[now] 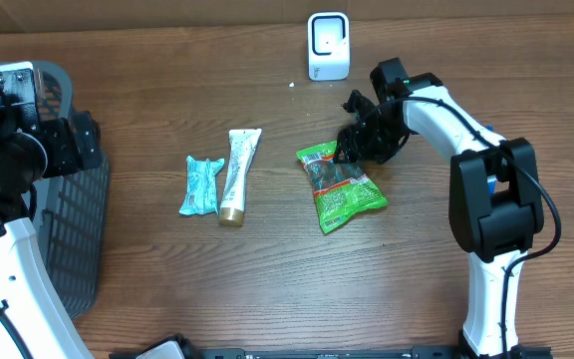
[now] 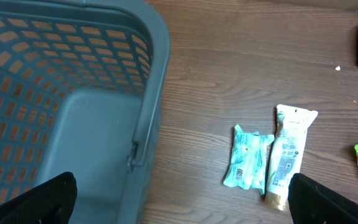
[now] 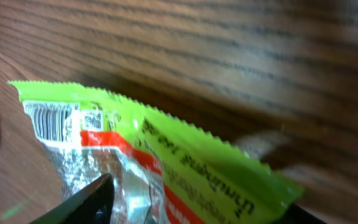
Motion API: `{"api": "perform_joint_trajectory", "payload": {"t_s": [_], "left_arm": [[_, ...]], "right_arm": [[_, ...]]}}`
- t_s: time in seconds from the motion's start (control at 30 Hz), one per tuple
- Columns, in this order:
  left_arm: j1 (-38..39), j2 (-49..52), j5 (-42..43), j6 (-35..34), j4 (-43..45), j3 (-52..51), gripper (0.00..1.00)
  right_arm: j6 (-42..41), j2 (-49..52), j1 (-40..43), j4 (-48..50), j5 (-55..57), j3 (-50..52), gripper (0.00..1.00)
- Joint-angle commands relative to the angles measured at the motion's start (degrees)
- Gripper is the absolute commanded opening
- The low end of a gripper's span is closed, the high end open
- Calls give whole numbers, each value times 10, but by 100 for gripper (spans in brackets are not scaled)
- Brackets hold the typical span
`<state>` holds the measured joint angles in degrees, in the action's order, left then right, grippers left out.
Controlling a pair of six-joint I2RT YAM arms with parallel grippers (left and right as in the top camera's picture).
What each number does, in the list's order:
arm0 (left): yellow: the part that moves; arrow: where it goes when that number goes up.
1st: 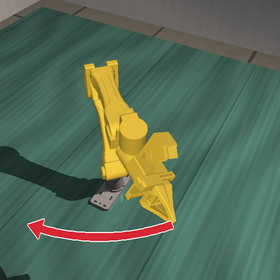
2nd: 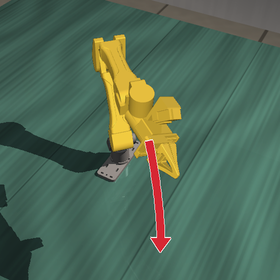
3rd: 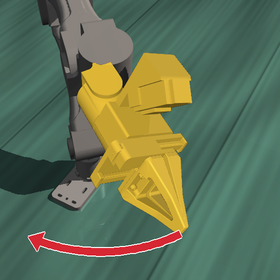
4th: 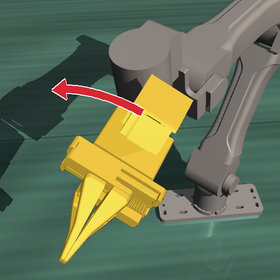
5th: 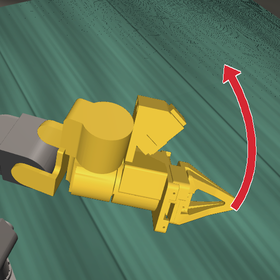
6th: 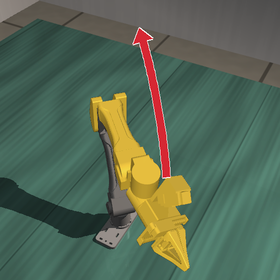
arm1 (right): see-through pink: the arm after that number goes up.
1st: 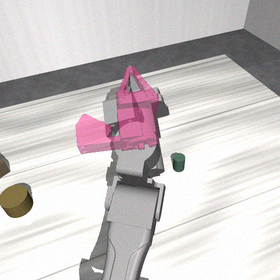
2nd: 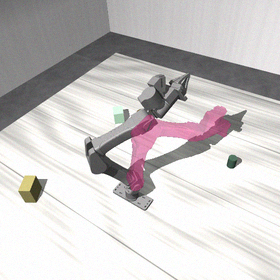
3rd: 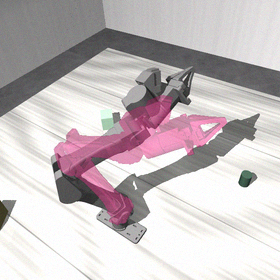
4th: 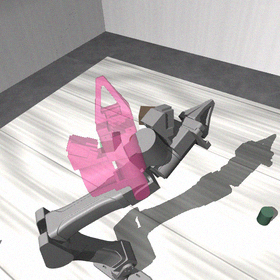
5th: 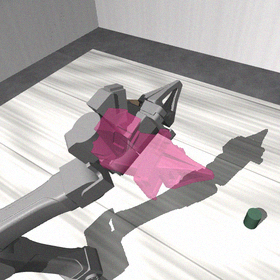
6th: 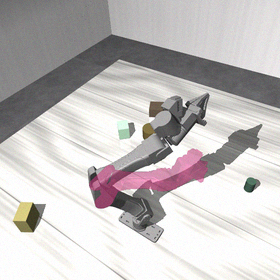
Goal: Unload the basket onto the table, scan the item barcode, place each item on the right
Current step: 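Move the right gripper over the green snack bag and grasp it, then lift the green snack bag with the right gripper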
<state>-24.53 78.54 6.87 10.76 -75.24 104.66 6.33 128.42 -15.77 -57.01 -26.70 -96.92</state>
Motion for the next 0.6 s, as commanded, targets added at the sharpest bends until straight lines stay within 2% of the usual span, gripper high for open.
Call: {"api": "perform_joint_trajectory", "payload": {"t_s": [0.0,0.07,0.13,0.23,0.27,0.4,0.57], "left_arm": [[-2,1,4,10,0,8,100],[-2,1,4,10,0,8,100],[-2,1,4,10,0,8,100],[-2,2,4,10,0,8,100],[-2,2,4,10,0,8,100],[-2,2,4,10,0,8,100],[-2,2,4,10,0,8,100]], "right_arm": [[18,0,-18,14,16,14,66],[10,5,-27,23,36,30,62],[-6,6,-33,29,61,47,47],[-25,6,-32,29,54,61,7],[-25,6,-29,24,45,61,4],[-24,-5,-10,2,-12,45,4],[39,-50,33,-50,-130,3,4]]}}
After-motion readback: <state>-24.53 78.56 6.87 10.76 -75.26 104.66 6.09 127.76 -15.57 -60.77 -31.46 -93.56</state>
